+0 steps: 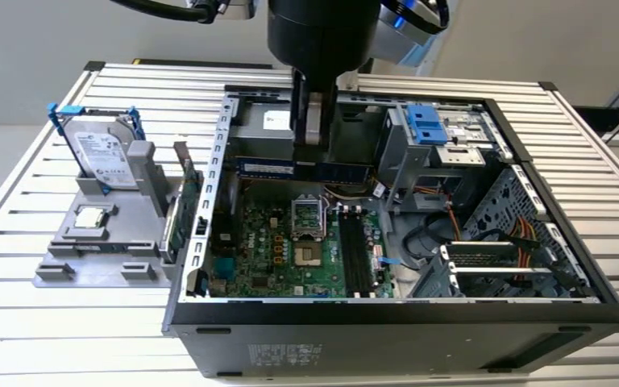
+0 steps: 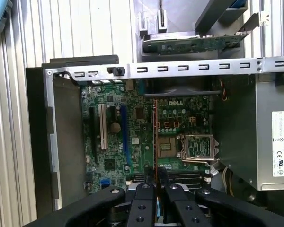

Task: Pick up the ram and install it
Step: 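Pick up the ram and move it above insertion slot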

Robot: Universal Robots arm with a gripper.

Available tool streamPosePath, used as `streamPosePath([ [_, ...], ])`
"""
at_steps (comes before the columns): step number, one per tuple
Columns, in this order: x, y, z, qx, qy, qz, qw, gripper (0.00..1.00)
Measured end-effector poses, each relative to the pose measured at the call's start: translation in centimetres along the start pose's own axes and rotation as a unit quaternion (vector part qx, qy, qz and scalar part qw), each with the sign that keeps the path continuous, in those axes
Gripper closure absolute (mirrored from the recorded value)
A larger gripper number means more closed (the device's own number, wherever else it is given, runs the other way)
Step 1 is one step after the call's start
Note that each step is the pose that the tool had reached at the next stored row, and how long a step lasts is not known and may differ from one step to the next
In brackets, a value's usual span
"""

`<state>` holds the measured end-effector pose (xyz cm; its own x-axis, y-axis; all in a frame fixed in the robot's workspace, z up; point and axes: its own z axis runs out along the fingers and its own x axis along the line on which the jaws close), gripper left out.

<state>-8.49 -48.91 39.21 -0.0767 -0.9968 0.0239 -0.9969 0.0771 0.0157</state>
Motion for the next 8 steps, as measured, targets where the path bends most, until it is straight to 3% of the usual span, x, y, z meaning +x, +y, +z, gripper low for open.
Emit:
streamPosePath([
  [8,-0.02,-0.26,0.00,-0.0004,0.0000,0.004,1.0000,1.00],
])
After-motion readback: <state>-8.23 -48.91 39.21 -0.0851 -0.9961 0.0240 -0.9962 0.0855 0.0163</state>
